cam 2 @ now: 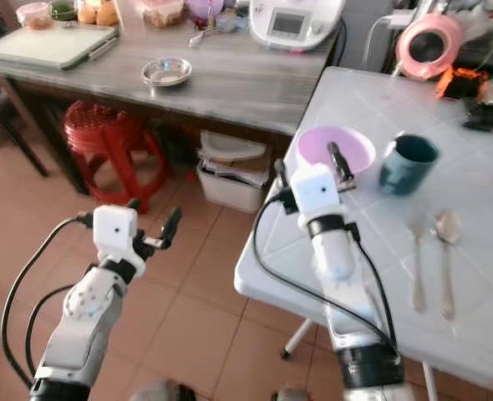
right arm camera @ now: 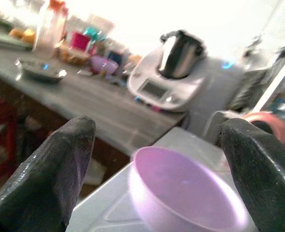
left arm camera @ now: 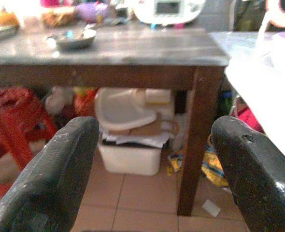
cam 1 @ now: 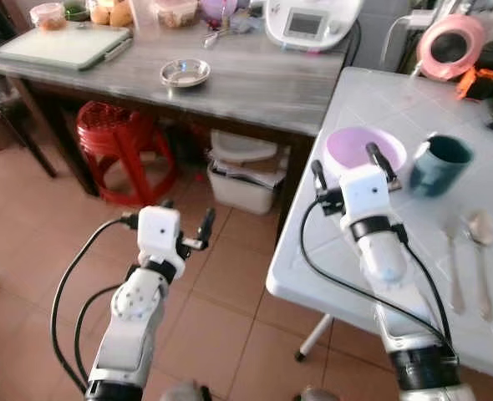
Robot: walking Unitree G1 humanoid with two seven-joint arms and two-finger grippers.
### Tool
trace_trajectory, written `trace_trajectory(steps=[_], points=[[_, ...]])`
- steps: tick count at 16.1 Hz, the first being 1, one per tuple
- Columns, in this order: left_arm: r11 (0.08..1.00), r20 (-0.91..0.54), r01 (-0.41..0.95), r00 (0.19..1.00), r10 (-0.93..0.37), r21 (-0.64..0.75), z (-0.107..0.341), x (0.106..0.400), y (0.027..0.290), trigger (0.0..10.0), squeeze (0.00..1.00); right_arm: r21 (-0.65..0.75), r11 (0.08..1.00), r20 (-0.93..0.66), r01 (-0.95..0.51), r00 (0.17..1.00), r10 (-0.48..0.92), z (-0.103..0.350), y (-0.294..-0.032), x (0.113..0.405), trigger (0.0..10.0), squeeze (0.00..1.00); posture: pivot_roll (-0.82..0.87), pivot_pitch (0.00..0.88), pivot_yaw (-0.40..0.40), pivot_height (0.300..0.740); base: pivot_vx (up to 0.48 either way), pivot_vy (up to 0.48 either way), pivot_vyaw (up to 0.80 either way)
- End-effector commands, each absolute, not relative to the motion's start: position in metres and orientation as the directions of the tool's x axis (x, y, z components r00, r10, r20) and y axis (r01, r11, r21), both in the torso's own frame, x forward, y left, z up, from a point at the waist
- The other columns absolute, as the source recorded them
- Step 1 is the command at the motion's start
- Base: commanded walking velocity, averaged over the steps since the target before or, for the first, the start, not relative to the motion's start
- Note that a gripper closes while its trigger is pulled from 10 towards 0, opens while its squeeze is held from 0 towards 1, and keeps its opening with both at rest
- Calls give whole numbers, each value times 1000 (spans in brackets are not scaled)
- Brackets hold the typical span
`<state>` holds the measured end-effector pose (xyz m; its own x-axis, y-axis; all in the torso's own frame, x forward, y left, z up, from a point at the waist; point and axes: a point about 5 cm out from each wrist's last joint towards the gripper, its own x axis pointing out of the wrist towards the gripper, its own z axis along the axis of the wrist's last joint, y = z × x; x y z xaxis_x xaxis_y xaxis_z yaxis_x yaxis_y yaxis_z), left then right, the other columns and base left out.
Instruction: Setting the table
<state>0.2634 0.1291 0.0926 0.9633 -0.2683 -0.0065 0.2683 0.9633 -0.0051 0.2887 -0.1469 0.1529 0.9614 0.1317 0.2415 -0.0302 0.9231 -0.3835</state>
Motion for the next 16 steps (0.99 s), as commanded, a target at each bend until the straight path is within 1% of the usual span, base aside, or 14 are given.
trace_trajectory(steps=[1,5,11,16], points=[[959,-3,283,959,-283,-4,94,265,126,10000,0,-396,918,246,-23,961,130,153,-148,283,10000,0,-56,0,34,740,0,0,-800],[959,-4,283,959,-283,-7,93,266,125,10000,0,-376,926,209,-27,971,113,143,-149,268,10000,0,-65,0,34,740,0,0,-800],[959,5,283,959,-283,-5,95,268,125,10000,0,-377,923,230,-76,958,173,147,-141,268,10000,0,-63,0,35,740,0,0,0],[957,7,290,957,-290,-7,95,268,125,10000,0,-375,923,220,-88,959,180,145,-139,266,10000,0,-64,0,35,740,266,0,0]])
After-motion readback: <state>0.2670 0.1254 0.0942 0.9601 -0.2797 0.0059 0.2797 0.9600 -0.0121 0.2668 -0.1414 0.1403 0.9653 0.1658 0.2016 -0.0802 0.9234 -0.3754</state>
